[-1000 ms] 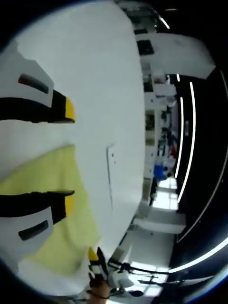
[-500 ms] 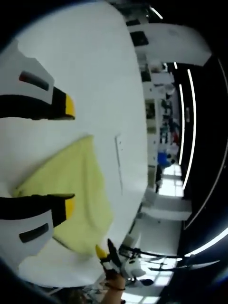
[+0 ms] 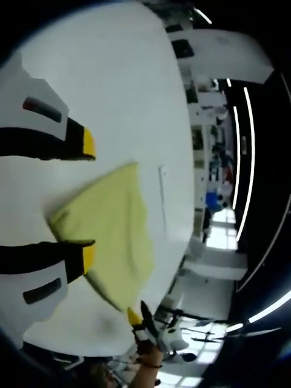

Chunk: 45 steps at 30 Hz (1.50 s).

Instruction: Fold the garment on the visible template until the final outline fits inside the template.

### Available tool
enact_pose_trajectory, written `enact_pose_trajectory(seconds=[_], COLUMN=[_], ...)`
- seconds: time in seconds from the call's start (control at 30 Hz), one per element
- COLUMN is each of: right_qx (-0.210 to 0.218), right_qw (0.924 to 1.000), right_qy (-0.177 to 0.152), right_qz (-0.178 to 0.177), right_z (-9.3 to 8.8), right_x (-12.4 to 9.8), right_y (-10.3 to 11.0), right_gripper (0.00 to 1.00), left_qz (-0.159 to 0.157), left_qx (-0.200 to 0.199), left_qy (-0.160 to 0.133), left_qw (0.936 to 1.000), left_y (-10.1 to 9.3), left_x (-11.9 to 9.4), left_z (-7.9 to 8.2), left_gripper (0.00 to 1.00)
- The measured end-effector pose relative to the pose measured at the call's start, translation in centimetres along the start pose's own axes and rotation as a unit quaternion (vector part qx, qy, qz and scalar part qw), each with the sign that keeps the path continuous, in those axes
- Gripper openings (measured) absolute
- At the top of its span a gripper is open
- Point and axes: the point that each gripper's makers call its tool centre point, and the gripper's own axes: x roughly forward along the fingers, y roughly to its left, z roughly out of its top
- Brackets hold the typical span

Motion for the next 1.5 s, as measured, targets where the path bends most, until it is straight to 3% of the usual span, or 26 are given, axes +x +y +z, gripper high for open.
enact_pose_trajectory(seconds=[0.3,0.57,1.0,1.5], right_qx=[0.014,0.024,0.035,0.043], right_qw=[0.9998,0.9994,0.9988,0.998], right_qy=[0.0,-0.005,-0.007,-0.018], right_qz=[-0.012,-0.025,-0.033,-0.043], right_z=[-1.8,-3.3,-4.6,-4.7], right_x=[-1.3,-2.0,-1.8,-1.8], right_y=[0.2,-0.3,-0.5,-0.9], right_gripper=[0.71,0.57,0.37,0.2], left_qz=[0.009,0.025,0.039,0.039], left_qx=[-0.009,-0.036,-0.068,-0.094], left_qy=[0.017,0.036,0.045,0.048], left_qw=[0.9998,0.9984,0.9959,0.9937], left_y=[-0.5,-0.5,-0.7,-1.1], left_x=[-0.9,-0.6,-0.1,0.5], left_z=[-1.8,-3.8,-5.0,-5.5], left_gripper=[0.37,0.26,0.1,0.01])
